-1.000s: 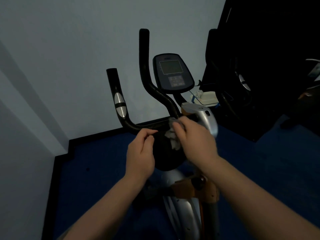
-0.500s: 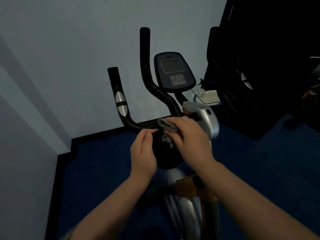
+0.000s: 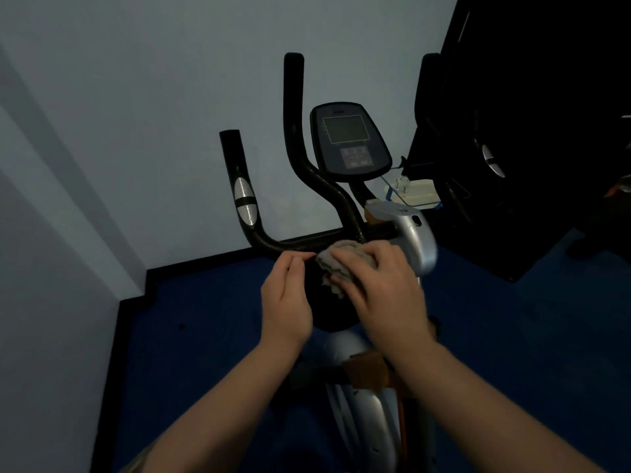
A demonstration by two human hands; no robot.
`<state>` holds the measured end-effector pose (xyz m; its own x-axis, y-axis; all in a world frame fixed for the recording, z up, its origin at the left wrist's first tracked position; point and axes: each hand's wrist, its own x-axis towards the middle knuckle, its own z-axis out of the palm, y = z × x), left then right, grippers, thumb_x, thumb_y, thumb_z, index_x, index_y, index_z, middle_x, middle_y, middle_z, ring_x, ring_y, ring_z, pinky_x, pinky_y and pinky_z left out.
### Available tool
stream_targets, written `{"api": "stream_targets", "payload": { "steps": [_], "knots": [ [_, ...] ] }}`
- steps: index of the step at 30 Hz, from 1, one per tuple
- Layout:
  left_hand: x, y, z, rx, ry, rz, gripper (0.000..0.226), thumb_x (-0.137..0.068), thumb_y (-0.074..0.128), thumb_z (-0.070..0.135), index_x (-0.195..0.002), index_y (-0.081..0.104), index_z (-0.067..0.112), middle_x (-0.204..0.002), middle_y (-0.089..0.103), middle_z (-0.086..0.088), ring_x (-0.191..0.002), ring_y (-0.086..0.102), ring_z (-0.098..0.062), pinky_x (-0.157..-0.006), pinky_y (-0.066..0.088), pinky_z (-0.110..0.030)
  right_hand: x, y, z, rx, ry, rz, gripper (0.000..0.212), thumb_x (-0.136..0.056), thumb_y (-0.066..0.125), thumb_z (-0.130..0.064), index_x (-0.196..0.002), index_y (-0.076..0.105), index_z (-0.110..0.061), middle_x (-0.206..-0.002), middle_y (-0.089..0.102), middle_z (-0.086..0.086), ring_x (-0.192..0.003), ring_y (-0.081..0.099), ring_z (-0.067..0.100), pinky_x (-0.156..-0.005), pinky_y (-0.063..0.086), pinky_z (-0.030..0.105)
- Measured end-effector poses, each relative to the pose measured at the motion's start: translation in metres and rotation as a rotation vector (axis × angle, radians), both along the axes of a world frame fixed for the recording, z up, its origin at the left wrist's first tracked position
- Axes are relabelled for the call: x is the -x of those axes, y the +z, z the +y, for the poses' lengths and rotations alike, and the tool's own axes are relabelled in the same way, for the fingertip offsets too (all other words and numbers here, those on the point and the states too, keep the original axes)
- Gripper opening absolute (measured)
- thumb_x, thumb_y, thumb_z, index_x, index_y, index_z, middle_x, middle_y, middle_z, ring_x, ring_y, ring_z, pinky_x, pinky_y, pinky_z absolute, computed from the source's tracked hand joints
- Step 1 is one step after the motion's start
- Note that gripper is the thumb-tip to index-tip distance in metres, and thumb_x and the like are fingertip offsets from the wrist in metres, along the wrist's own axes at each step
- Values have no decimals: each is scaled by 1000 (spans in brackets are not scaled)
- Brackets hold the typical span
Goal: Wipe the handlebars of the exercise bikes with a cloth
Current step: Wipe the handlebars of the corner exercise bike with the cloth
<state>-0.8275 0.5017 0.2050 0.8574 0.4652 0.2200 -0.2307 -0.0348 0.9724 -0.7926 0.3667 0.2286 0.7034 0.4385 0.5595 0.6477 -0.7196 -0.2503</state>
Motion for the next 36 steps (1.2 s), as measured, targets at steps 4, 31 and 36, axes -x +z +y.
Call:
{"api": "stream_targets", "payload": {
  "steps": [4,31,36],
  "knots": [
    [0,2,2,93,-25,-1,32,-96,38,18,-95,66,4,-89,68,-9,-85,63,-17,-74,51,-25,-9,16,-14,24,98,-18,39,-87,52,-44,-116,65,-21,-90,53,2,-78,46,9,-56,36,17],
    [-17,42,16,-268,-77,400,16,-90,55,24,-77,58,14,-76,61,0,-73,57,-16,-68,44,-33,-12,30,-8,-242,-9,203,32,-93,47,-44,-118,60,-30,-99,49,-11,-84,50,3,-66,47,22],
    [-15,44,5,-533,-90,403,15,-96,47,29,-88,58,24,-83,64,4,-80,61,-13,-71,49,-35,17,-21,-11,-471,-84,459,29,-98,34,-43,-106,59,-31,-92,59,-10,-83,56,-2,-70,47,20]
  ]
}}
